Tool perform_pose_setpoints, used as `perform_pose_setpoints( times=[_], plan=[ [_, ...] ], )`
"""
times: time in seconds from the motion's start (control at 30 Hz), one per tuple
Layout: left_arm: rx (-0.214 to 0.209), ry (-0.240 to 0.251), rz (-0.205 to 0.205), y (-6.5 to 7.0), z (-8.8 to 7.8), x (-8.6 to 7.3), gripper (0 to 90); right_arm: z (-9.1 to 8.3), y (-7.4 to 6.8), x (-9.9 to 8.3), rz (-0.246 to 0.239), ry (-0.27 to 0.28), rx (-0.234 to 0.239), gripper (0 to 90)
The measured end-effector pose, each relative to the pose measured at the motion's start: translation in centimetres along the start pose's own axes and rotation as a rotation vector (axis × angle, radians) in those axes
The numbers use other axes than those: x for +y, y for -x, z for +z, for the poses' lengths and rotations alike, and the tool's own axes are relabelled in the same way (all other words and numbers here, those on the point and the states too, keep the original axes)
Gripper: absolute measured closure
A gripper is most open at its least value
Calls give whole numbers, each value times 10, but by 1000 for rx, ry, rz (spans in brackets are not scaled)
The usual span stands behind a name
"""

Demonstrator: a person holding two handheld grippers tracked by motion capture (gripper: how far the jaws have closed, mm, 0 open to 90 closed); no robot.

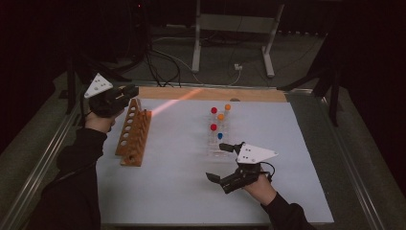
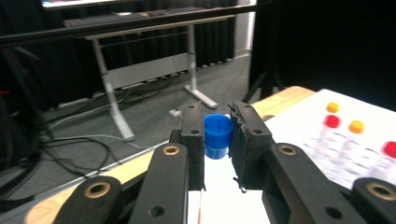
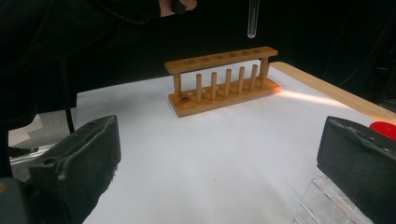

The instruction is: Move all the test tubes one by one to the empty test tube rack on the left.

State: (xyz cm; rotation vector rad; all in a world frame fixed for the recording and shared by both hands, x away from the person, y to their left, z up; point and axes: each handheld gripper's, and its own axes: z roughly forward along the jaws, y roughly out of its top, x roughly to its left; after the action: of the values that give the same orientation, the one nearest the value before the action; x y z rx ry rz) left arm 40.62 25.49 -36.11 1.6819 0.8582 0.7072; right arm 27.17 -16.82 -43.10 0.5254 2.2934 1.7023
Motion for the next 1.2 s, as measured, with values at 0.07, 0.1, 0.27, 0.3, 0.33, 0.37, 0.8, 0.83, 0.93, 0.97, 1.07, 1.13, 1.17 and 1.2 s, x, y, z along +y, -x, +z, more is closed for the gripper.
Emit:
perform_pose_setpoints(
  times=[0.07,0.1,0.27,0.3,0.33,0.37,0.8,0.83,0.93,0.97,1.07,1.13,1.17,1.2],
  plan=[
    [20,-2,-6,-7,2,-1,774,1,0,-1,-4,-3,-1,0],
    [30,-6,-9,-11,3,-2,774,1,0,-1,-4,-7,-1,0],
    [67,-25,-29,-25,11,-12,774,1,1,-1,-4,-13,3,0],
    [84,-34,-29,-28,15,-17,774,0,1,-1,-5,-10,2,0],
    [84,-34,-29,-28,15,-17,774,0,1,-1,-5,-10,2,0],
    [89,-32,-34,-30,16,-19,774,0,2,-1,-4,-8,0,0],
    [134,-75,-79,-41,32,-46,774,0,2,-2,-6,-19,1,0],
    [134,-79,-85,-41,33,-48,774,0,2,-2,-7,-19,1,0],
    [131,-92,-90,-40,36,-55,774,-1,2,-1,-6,-18,0,0],
    [133,-97,-91,-40,37,-58,774,-1,2,-1,-6,-18,0,0],
    [136,-106,-102,-39,40,-65,773,-3,2,0,-8,-14,-2,0],
    [135,-121,-102,-38,42,-70,773,-3,2,0,-8,-14,-2,0],
    [136,-128,-98,-37,43,-73,773,-3,2,0,-8,-14,-2,0],
    [136,-132,-97,-37,44,-75,773,-4,2,0,-10,-13,-3,0]
  ],
)
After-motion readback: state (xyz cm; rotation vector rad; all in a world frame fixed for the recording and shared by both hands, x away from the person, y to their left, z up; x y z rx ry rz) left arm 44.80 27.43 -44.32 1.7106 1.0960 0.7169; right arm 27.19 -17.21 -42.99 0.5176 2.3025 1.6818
